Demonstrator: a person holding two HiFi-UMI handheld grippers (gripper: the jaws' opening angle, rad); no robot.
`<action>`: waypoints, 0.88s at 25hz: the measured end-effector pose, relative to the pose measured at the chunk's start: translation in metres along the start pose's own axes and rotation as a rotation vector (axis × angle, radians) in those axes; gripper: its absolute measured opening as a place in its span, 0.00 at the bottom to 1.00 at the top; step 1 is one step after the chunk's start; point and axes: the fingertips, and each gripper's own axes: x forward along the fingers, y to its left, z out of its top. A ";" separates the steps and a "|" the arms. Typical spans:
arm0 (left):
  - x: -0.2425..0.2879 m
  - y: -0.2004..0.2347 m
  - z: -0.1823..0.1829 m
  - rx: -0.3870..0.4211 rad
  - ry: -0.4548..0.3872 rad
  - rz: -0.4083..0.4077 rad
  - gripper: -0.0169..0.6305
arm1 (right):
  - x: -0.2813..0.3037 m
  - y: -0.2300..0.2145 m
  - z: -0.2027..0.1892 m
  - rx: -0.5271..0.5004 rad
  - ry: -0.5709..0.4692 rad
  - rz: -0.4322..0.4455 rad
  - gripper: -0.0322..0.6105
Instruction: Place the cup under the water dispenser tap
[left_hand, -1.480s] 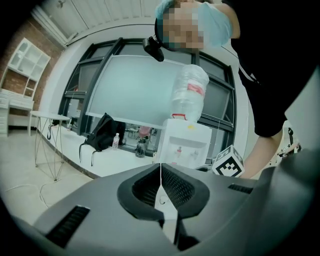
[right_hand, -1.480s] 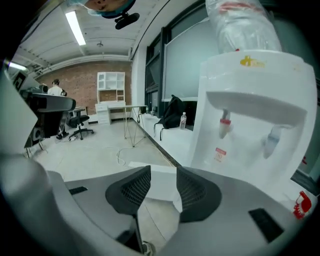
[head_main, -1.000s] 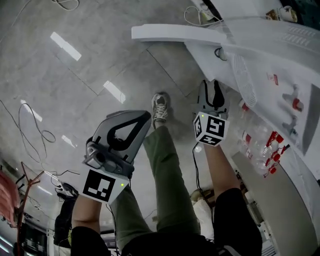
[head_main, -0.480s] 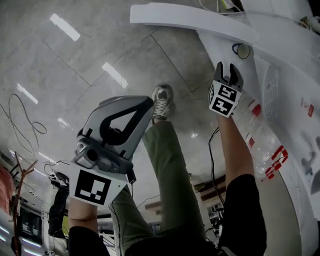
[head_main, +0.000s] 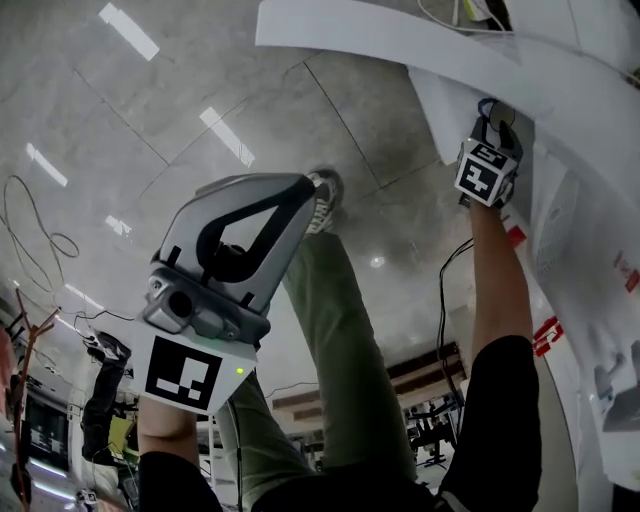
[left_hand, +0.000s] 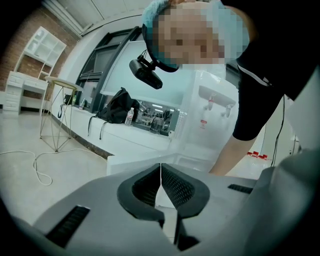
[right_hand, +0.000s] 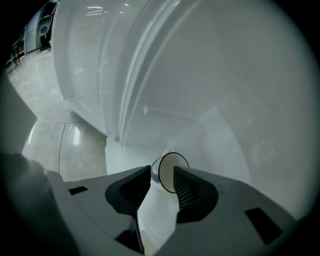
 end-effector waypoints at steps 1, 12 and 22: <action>0.001 0.002 -0.003 -0.005 0.003 0.007 0.06 | 0.006 -0.001 0.002 -0.025 0.006 0.004 0.27; 0.008 0.018 -0.021 -0.022 0.033 0.064 0.06 | 0.047 0.017 -0.014 -0.179 0.155 0.122 0.20; 0.002 0.001 -0.012 -0.019 0.047 0.035 0.06 | 0.011 0.043 -0.020 -0.243 0.139 0.211 0.16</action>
